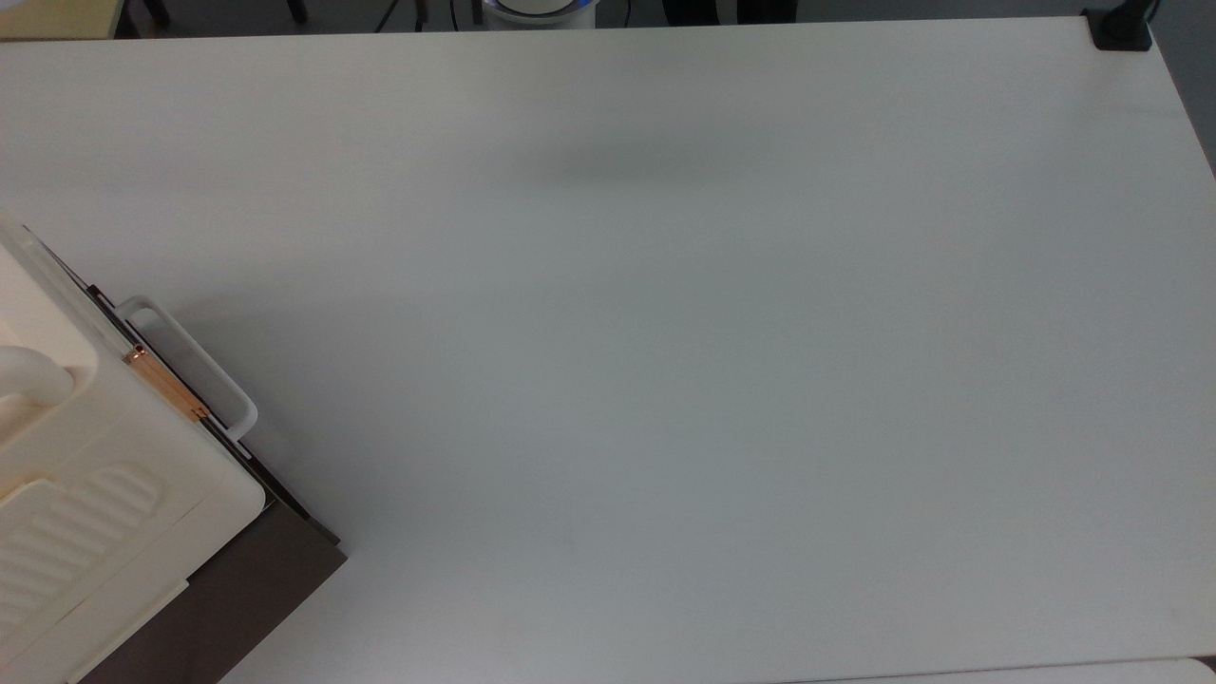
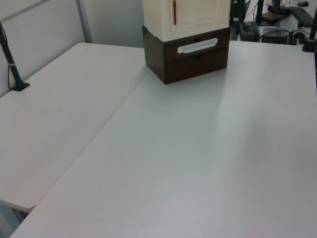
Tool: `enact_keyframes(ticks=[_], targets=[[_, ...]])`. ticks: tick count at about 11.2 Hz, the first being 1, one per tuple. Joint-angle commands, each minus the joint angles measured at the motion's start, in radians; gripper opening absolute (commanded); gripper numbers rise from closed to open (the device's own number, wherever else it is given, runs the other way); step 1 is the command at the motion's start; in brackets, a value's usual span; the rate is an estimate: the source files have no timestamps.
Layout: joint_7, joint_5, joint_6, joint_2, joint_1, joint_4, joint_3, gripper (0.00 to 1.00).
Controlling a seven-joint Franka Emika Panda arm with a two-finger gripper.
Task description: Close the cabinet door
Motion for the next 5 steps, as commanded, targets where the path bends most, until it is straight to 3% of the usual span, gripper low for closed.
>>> enact_keyframes(ticks=[1,5], targets=[[0.002,-0.017,0.000,-0.025,-0.001,-0.039,-0.001,1.00],[0.009,-0.016,0.000,-0.024,0.000,-0.038,-0.001,1.00]])
